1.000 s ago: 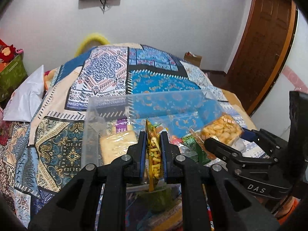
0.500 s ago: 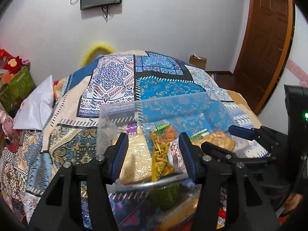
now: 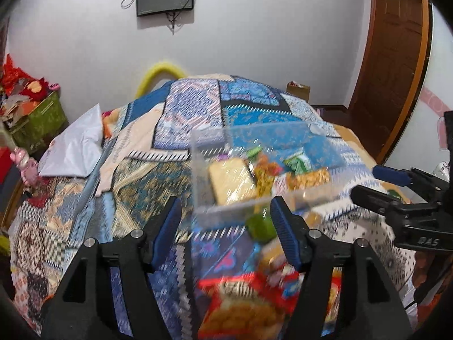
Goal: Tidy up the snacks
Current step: 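Drop the yellow bag into the box with the left tool while the right drops the cookie bag in, then grasp the red chip bag with the left tool while the right grasps the clear zip bag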
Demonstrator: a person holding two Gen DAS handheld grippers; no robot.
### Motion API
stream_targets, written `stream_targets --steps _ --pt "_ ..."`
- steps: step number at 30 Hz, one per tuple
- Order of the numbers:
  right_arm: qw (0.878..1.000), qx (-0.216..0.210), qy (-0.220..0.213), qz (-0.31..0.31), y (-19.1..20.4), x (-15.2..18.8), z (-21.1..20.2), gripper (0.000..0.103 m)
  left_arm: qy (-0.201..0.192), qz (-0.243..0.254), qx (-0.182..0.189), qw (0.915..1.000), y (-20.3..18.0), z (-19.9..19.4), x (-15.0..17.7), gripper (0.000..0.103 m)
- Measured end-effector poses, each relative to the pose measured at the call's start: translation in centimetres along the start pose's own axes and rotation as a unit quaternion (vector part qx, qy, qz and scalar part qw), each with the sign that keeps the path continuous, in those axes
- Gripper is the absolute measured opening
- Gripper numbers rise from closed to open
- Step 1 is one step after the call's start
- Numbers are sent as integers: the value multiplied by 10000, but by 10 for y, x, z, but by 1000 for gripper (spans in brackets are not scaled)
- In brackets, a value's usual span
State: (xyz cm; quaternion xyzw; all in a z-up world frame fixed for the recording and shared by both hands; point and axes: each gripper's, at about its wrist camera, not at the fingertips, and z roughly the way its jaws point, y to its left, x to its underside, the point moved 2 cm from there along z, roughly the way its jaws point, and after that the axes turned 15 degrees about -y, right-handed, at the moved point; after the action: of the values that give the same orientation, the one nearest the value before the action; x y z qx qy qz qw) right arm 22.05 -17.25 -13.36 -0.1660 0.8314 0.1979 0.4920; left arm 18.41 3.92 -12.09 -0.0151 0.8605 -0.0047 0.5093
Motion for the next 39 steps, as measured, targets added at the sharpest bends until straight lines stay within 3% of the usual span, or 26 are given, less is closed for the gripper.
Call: stream_targets --steps 14,26,34,39 --pt "9976 -310 626 -27 33 71 -34 81 678 -588 -239 9957 38 -43 81 66" --pt "9909 -444 1243 -248 54 117 -14 80 718 -750 -102 9945 34 -52 88 66" --pt "9943 -451 969 -63 40 114 -23 63 942 -720 159 9928 10 -26 86 70" --pt "9962 -205 843 104 17 107 -30 61 1234 -881 222 9882 4 0 93 71"
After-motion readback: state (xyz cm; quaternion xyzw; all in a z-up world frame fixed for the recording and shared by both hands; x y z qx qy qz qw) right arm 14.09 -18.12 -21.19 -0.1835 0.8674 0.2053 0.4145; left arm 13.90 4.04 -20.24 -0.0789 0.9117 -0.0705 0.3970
